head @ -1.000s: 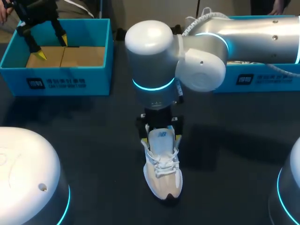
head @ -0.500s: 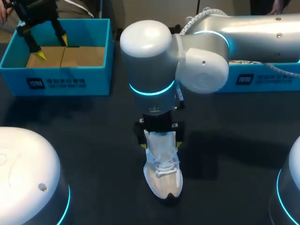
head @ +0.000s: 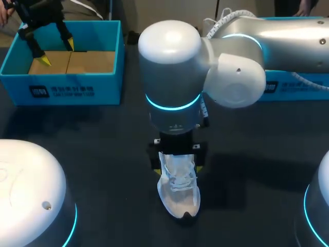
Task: Take the shoe out of the shoebox, open the shoe tongue, remove and reinsert the insole, then place the shoe into the shoebox
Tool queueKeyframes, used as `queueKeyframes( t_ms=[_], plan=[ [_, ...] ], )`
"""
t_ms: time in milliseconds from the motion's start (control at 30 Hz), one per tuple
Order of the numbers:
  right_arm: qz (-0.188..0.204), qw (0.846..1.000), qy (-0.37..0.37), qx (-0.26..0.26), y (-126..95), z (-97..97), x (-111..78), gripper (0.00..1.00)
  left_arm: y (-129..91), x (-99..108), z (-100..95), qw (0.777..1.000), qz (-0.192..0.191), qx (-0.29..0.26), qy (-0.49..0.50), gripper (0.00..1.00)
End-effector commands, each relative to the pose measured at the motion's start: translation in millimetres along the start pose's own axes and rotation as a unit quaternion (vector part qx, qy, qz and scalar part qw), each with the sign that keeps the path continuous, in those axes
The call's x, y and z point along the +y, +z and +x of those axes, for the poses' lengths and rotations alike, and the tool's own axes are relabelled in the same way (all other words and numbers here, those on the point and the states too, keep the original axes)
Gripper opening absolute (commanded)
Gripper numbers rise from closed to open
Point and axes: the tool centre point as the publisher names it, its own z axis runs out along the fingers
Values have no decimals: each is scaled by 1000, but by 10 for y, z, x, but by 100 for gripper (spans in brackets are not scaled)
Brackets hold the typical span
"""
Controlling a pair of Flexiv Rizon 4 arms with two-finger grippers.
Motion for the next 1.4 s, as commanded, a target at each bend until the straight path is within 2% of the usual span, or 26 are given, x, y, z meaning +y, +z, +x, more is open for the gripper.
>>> queueKeyframes(
  t_ms=[33, 67, 100, 167, 333, 400, 500, 667, 1000, 1167, 1400],
  plan=[
    [-14, 1000, 25, -2, -7, 54, -157, 91, -3, 0, 4, 1000, -1, 0, 0, 100],
    [-15, 1000, 25, -1, -13, 59, -157, 66, -3, 0, 4, 1000, -1, 0, 0, 100],
    [-15, 1000, 24, -2, -18, 70, -148, 48, -3, 0, 4, 1000, -1, 0, 0, 100],
    [-13, 1000, 22, -2, -20, 81, -139, 46, -3, 0, 4, 1000, -1, 0, 0, 100],
    [-17, 1000, 24, -4, -36, 88, -166, 33, -3, 0, 4, 1000, -1, 0, 0, 100],
    [-18, 1000, 24, -4, -42, 85, -166, 14, -3, 0, 4, 1000, -1, 0, 0, 100],
    [-20, 1000, 19, -7, -54, 96, -122, 19, -3, 0, 4, 1000, -1, 0, 0, 100],
    [-23, 1000, 6, -9, -30, 94, 6, 19, -3, 0, 4, 1000, -1, 0, 0, 100],
    [-28, 999, -19, -2, 166, 0, 413, 22, -3, 0, 4, 1000, -1, 0, 0, 100],
    [-36, 999, -28, 7, 256, -5, 543, 27, -3, 0, 4, 1000, -1, 0, 0, 100],
    [-29, 999, -28, 0, 558, -49, 787, 29, -3, 0, 4, 1000, -1, 0, 0, 100]
  ],
)
